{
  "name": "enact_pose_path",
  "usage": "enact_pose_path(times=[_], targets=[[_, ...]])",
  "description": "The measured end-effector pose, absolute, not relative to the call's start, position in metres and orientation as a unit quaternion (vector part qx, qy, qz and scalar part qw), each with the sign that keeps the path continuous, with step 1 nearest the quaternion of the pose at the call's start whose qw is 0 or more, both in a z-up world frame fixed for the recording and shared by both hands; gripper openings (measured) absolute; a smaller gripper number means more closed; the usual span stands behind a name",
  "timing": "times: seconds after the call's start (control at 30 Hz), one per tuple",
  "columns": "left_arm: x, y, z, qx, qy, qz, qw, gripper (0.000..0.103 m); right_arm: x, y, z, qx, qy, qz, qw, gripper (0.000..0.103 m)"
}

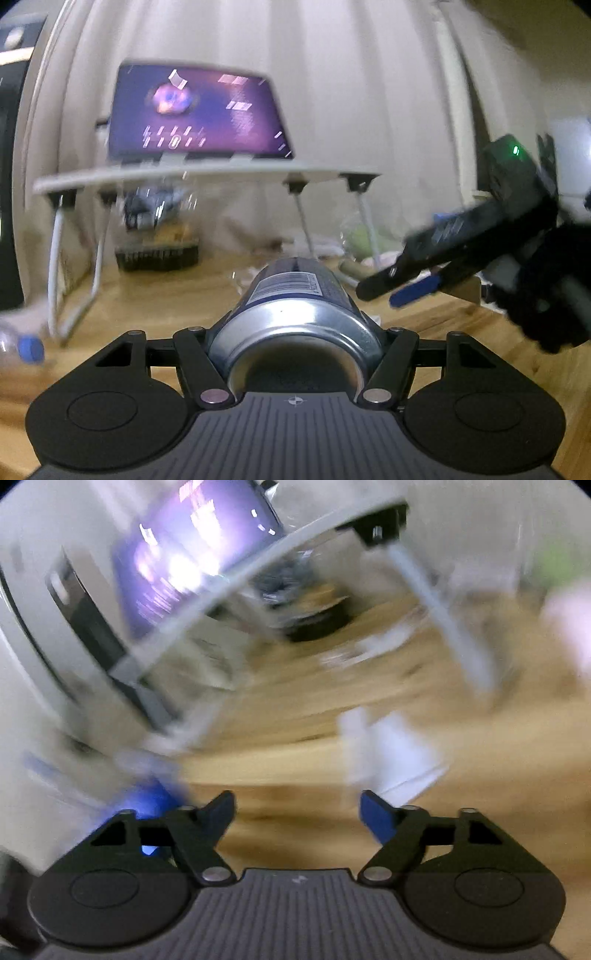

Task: Clean container
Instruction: 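Grasp the white paper towel with the right tool while the left tool holds the can, then wipe the can's side with the towel in the right tool while the left tool holds it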

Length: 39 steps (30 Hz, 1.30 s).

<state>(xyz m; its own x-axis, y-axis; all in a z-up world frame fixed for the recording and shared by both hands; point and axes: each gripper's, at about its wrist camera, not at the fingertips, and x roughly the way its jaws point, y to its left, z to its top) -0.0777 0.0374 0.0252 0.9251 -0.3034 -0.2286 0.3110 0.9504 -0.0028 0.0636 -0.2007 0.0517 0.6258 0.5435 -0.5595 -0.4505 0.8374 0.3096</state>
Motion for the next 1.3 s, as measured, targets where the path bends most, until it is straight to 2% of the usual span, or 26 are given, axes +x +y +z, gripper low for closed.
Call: enact_pose_path(times=[0.13, 0.17, 0.2, 0.23, 0.27, 0.67, 0.77, 0.8, 0.83, 1.03, 1.3], targets=[[-0.069, 0.039, 0.023, 0.007, 0.135, -0.141, 0.981, 0.067, 0.096, -0.179, 0.044, -0.022, 0.321, 0.227, 0.919, 0.069], [-0.065, 0.039, 0.024, 0.008, 0.136, -0.14, 0.981, 0.067, 0.104, -0.174, 0.041, -0.038, 0.32, 0.219, 0.921, 0.065], [-0.064, 0.038, 0.024, 0.012, 0.133, -0.14, 0.981, 0.067, 0.111, -0.171, 0.037, -0.042, 0.323, 0.214, 0.921, 0.049], [-0.065, 0.037, 0.024, 0.015, 0.13, -0.14, 0.982, 0.067, 0.118, -0.171, 0.032, -0.034, 0.33, 0.212, 0.919, 0.041], [-0.065, 0.037, 0.024, 0.016, 0.127, -0.137, 0.982, 0.067, 0.126, -0.172, 0.028, -0.022, 0.342, 0.21, 0.916, 0.037], [-0.07, 0.036, 0.028, 0.016, 0.112, -0.129, 0.985, 0.068, 0.141, -0.163, 0.016, -0.051, 0.362, 0.207, 0.907, 0.038], [-0.072, 0.034, 0.028, 0.02, 0.108, -0.129, 0.986, 0.068, 0.14, -0.165, 0.015, -0.053, 0.359, 0.21, 0.908, 0.025], [-0.072, 0.034, 0.028, 0.02, 0.108, -0.128, 0.986, 0.068, 0.14, -0.164, 0.015, -0.058, 0.358, 0.21, 0.908, 0.01], [-0.072, 0.035, 0.028, 0.019, 0.109, -0.128, 0.986, 0.068, 0.14, -0.162, 0.016, -0.066, 0.357, 0.209, 0.908, 0.007], [-0.072, 0.035, 0.028, 0.017, 0.108, -0.129, 0.986, 0.068, 0.131, -0.168, 0.024, -0.055, 0.344, 0.223, 0.91, 0.006], [-0.072, 0.035, 0.028, 0.02, 0.111, -0.131, 0.985, 0.068, 0.067, -0.168, 0.099, -0.022, 0.258, 0.306, 0.916, 0.006]])
